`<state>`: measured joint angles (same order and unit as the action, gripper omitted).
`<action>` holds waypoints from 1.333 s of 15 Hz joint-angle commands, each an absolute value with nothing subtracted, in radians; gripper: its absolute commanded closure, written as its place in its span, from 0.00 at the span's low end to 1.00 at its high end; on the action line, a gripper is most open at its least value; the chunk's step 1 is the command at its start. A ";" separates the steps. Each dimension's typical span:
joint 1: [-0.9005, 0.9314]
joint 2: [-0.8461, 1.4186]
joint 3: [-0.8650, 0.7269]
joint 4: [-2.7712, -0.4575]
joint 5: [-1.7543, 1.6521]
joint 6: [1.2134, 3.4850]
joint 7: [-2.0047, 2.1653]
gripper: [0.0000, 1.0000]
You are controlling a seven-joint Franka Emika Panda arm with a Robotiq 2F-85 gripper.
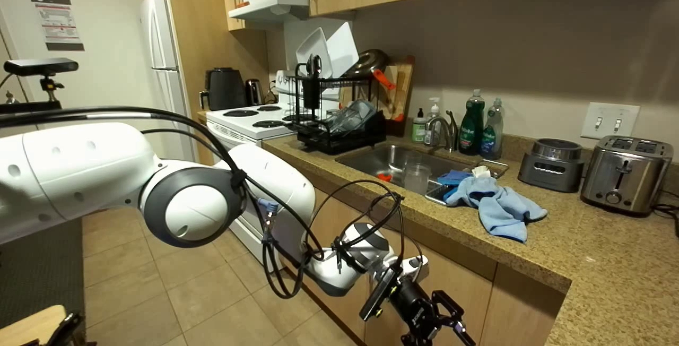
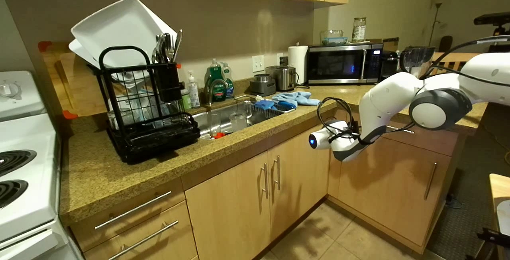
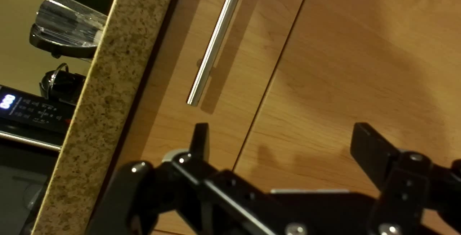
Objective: Pull open the top rightmost drawer fully
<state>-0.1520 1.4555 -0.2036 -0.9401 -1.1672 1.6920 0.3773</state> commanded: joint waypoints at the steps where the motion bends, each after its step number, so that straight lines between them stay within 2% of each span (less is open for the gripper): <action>1: -0.153 1.456 -0.203 -0.938 -1.165 1.691 0.381 0.00; 20: -0.256 1.470 -0.237 -0.850 -1.157 1.669 0.359 0.00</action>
<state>-0.2394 1.4565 -0.2358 -0.8788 -1.1673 1.6846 0.3817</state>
